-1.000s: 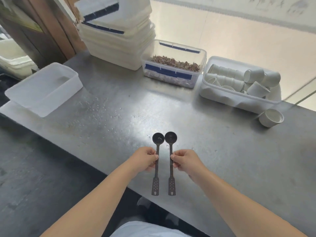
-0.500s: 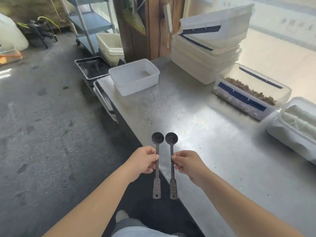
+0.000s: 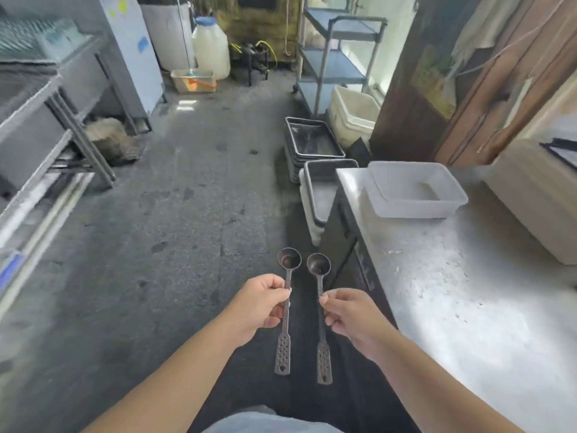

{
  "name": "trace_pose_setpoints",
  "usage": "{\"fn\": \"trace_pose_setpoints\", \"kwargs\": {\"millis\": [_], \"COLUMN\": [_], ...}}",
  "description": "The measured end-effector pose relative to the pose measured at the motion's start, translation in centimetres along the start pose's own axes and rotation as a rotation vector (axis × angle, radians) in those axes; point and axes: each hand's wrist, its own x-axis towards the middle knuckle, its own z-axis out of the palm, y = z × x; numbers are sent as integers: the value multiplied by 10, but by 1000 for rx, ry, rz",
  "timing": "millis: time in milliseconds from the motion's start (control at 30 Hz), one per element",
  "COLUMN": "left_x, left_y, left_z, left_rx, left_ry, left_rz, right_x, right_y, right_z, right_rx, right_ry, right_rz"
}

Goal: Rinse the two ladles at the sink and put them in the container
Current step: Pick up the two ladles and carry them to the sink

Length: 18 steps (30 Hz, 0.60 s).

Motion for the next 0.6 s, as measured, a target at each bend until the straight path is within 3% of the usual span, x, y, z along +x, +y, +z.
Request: {"fn": "trace_pose_setpoints", "kwargs": {"millis": [233,600], "left_x": [2,56], "left_y": [4,30], "left_z": [-130,-292], "left_rx": [-151,-385], "left_ry": [256,606], "left_rz": [-27,-32], "right_x": [77,237], "right_y": [-50,-141], "right_z": [123,296], "right_rx": [-57,-255], "right_ry": [-300,-632], "right_rz": [15,30]}}
